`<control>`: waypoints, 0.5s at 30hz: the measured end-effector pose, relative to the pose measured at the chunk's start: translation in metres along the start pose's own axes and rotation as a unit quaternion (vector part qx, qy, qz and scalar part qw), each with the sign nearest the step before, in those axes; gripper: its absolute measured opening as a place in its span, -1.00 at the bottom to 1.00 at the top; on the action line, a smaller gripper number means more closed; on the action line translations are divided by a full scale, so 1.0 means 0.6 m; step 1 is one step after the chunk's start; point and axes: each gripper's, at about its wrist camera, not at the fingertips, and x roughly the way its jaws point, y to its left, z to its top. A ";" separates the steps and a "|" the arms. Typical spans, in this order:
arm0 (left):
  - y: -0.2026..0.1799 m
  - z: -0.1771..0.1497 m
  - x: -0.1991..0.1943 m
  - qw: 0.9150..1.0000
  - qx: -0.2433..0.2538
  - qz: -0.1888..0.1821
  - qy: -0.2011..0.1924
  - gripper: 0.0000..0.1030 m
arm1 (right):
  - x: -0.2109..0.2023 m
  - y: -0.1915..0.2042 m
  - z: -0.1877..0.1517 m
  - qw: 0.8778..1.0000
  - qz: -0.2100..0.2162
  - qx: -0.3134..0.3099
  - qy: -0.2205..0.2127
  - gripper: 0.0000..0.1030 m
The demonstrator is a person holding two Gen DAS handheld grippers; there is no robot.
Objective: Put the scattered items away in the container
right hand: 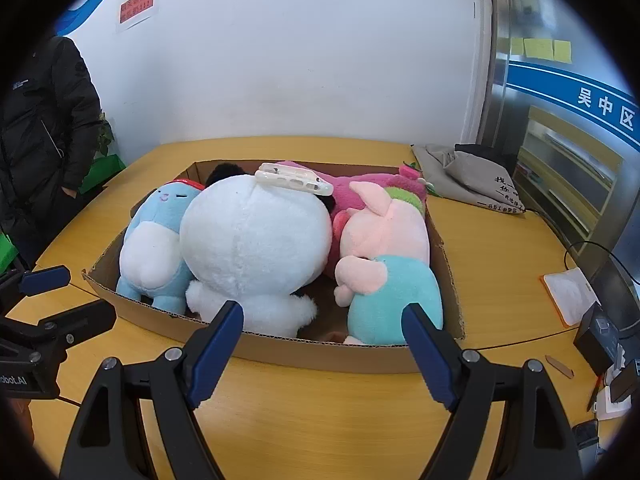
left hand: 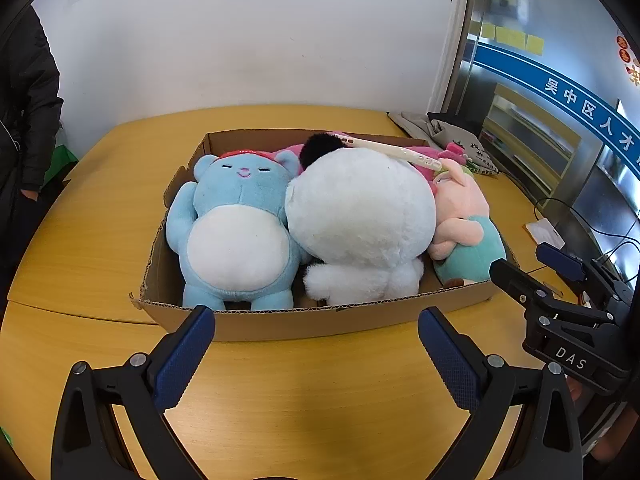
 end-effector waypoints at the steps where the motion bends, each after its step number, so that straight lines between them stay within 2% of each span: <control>1: -0.001 -0.001 0.000 1.000 0.000 0.000 0.000 0.99 | 0.000 0.000 -0.001 1.000 0.001 0.000 0.000 0.58; 15: -0.011 -0.010 0.004 1.000 0.002 -0.002 0.004 0.99 | 0.002 0.003 -0.011 1.000 0.006 -0.001 0.008 0.58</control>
